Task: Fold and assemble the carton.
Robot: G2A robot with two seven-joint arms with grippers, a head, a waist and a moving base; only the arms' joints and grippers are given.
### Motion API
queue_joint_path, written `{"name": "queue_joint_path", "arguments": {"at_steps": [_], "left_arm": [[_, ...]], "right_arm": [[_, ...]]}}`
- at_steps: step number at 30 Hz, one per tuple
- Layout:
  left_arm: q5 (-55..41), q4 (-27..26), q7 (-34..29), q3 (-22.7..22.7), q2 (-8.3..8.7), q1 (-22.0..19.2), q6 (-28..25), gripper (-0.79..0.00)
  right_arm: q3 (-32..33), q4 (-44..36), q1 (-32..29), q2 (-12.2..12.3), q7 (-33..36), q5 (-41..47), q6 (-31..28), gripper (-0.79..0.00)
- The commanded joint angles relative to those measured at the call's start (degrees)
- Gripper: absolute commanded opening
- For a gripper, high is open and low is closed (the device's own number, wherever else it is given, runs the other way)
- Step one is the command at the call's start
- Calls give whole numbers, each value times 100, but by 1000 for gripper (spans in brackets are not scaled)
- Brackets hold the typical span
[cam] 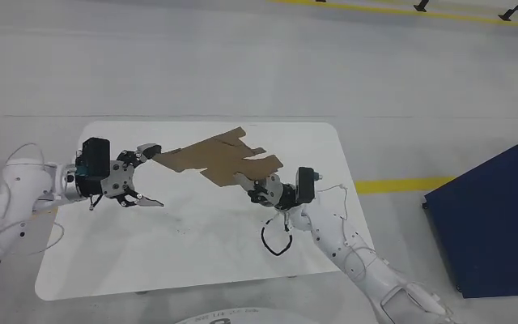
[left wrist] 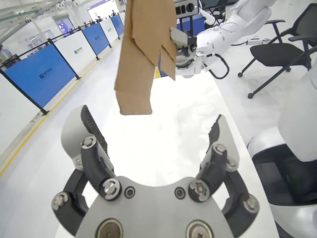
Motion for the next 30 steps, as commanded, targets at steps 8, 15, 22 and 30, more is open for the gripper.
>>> {"name": "queue_joint_path", "arguments": {"at_steps": [8,15,22,30], "left_arm": [[-658,488,165,849,-204,-304,0,0],[-1257,729,11,1374,-335,-568,0,0],[-1913,559,-130,1464,-364,-313,0,0],[-3990,159,-235,2434,-407,-396,0,-55]], "right_arm": [[-315,-281,297,-90,457,945,-455,-785],[-522,-93,488,-183,456,926,-454,-785],[-528,-147,466,-192,513,1002,-423,-785],[-542,-214,489,-247,675,1228,-320,-785]]}}
